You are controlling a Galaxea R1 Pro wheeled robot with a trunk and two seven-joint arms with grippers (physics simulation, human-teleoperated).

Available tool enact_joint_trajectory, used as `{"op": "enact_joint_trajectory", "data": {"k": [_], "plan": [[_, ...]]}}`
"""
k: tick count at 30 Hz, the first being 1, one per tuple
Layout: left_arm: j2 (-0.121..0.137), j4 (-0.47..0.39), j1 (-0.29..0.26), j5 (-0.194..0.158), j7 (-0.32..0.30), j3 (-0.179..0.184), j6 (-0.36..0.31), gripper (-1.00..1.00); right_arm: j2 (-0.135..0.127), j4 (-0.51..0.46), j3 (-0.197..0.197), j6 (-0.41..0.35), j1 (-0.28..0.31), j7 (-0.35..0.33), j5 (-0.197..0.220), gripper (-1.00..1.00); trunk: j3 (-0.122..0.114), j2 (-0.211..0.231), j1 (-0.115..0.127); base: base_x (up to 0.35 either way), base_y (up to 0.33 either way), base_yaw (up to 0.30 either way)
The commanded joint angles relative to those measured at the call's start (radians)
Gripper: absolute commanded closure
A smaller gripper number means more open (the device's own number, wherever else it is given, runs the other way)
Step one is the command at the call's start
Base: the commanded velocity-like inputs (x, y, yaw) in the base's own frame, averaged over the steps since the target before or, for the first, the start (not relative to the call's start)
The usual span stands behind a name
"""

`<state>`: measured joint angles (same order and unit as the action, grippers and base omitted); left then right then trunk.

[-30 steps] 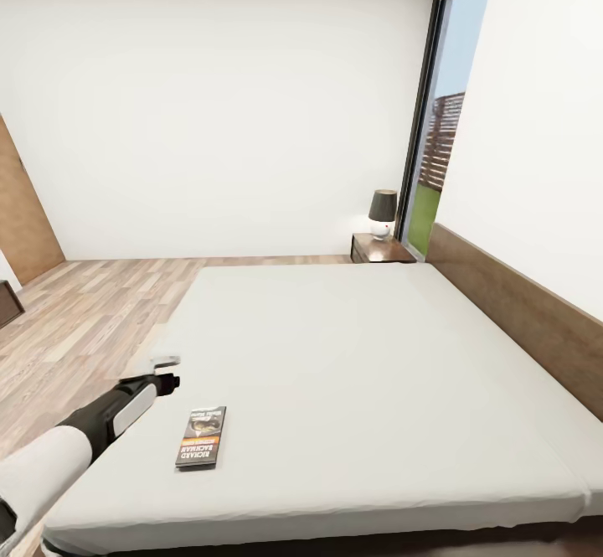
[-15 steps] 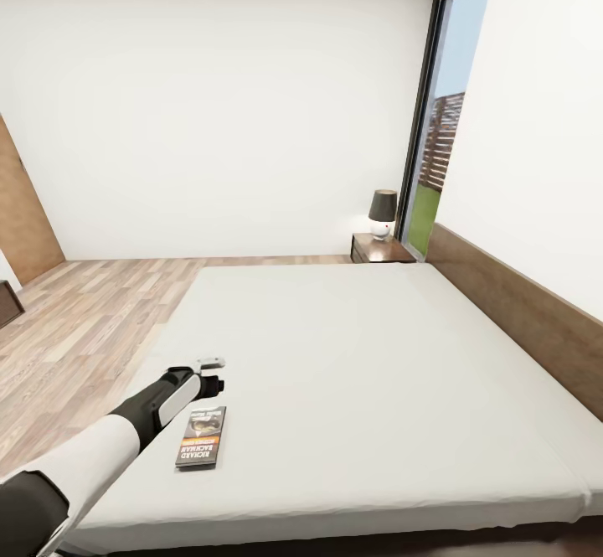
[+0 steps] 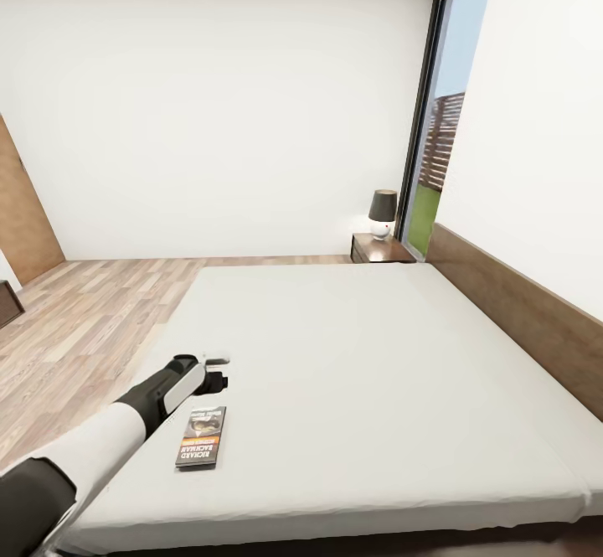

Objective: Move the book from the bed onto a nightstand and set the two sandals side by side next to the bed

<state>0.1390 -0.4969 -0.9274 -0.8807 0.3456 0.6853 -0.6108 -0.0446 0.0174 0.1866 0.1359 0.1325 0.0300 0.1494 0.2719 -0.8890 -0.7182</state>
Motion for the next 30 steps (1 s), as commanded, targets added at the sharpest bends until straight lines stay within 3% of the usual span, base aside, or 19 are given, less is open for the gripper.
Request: {"op": "enact_joint_trajectory", "data": {"k": [1, 10, 30], "plan": [[0.001, -0.002, -0.013, -0.012, 0.009, 0.007, -0.013, -1.0, 0.0, 0.002, 0.009, 0.005, 0.001, 0.001, 0.009, -1.0, 0.001, -0.001, 0.0, 0.0, 0.0, 0.0], [0.003, 0.02, -0.051, -0.011, 0.007, 0.004, -0.046, -1.0, -0.003, 0.006, 0.011, 0.005, 0.001, 0.001, 0.008, -1.0, 0.001, -0.001, 0.0, 0.0, 0.0, 0.0], [0.002, 0.034, -0.06, -0.011, 0.009, 0.01, -0.035, -1.0, -0.004, 0.016, 0.008, 0.054, 0.001, 0.001, 0.018, -1.0, 0.001, -0.001, 0.0, 0.0, 0.0, 0.0]]}}
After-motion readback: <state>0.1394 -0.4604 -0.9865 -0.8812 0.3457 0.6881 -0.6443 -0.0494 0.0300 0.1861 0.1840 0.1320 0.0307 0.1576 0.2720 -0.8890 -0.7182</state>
